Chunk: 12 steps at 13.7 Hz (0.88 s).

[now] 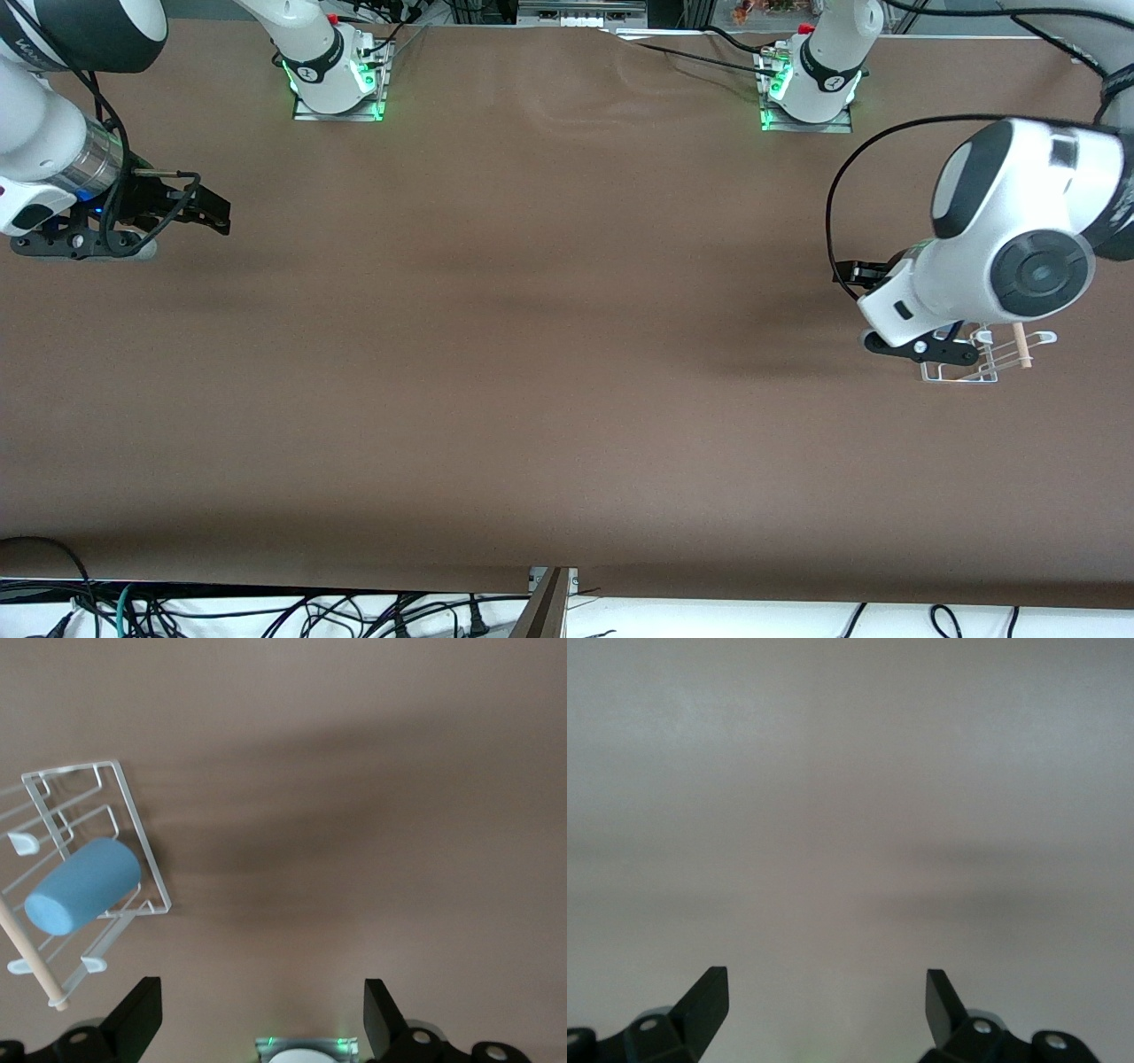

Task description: Transfer cup to left arm and place on rack

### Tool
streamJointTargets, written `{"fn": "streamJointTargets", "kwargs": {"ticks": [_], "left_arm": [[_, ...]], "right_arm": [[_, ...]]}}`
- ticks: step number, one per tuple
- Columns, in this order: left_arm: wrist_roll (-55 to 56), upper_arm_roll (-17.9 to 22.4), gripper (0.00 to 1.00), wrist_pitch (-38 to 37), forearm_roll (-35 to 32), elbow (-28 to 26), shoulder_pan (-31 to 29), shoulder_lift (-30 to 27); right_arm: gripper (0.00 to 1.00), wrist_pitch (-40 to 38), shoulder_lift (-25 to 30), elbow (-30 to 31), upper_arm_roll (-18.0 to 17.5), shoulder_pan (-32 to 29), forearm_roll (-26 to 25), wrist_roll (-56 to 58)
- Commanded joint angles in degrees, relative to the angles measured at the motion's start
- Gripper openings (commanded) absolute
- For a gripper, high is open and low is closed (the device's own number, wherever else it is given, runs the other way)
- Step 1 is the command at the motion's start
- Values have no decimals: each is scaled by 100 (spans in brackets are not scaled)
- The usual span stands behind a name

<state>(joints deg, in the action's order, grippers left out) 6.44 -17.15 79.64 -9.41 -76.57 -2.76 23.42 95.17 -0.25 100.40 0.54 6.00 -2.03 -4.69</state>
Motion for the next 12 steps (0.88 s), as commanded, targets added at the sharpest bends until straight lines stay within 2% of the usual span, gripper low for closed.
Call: {"fn": "streamJointTargets", "kwargs": {"ticks": [1,2,4,5,8,12], "left_arm": [[77,62,100,619,351,-68,-32,-529],[25,176,100,918,544,-391,-49,-870],[7,737,100,1490,1167,-1355,195,-1670],[7,966,100,1728,1196,-1726,284,-1978],[-2,1161,100,1704,1047,-2089,355,-2446],[-90,1425,100,1378,932,-2187,592,-2579]], "right_arm": [[99,-104,-19,-108,7,6,-17,29],[99,-104,-28,-108,7,6,-17,29],[99,-104,-28,-99,7,6,-17,29],[99,-104,-28,-99,7,6,-17,29],[99,-104,-28,-99,7,6,-17,29],[99,-104,-28,-99,7,6,-17,29]]}}
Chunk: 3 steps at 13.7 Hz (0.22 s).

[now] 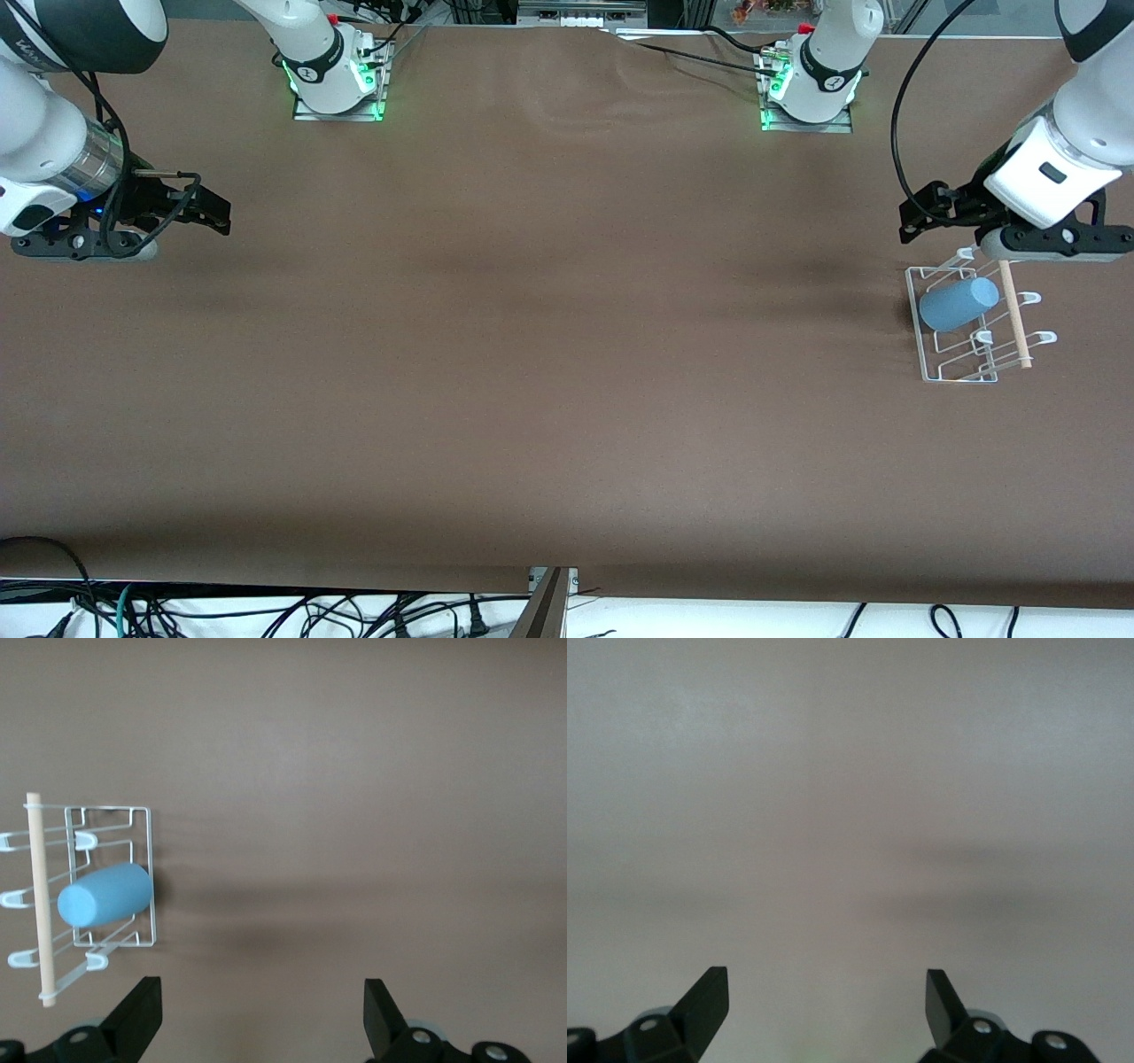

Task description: Transfer cup to left arm and place on rack

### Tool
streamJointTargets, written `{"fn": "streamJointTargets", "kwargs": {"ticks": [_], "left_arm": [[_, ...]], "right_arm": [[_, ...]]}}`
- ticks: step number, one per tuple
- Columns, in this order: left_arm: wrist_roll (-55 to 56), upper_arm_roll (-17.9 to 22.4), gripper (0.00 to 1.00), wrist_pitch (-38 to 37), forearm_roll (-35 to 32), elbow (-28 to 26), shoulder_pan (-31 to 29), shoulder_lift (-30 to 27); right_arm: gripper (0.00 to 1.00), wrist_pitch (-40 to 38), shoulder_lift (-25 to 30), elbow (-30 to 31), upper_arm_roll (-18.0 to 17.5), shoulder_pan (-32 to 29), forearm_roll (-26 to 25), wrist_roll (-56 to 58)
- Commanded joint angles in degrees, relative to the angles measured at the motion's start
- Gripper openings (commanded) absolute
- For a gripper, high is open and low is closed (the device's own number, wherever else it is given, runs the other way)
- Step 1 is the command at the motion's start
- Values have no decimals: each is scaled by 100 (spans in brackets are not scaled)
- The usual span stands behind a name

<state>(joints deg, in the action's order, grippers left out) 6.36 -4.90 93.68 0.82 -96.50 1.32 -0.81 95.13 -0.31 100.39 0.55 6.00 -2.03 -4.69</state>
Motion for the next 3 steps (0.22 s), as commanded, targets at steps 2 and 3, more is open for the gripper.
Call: {"fn": "streamJointTargets", "kwargs": {"ticks": [2,3], "left_arm": [[-126,200,100,-26,-91,-176,167,-148],[-161,200,100,-26,-91,-167,150,-139]], "right_arm": [[99,-100,-22,-98,7,6,-17,29],[99,-100,-22,-98,7,6,-17,29]]}}
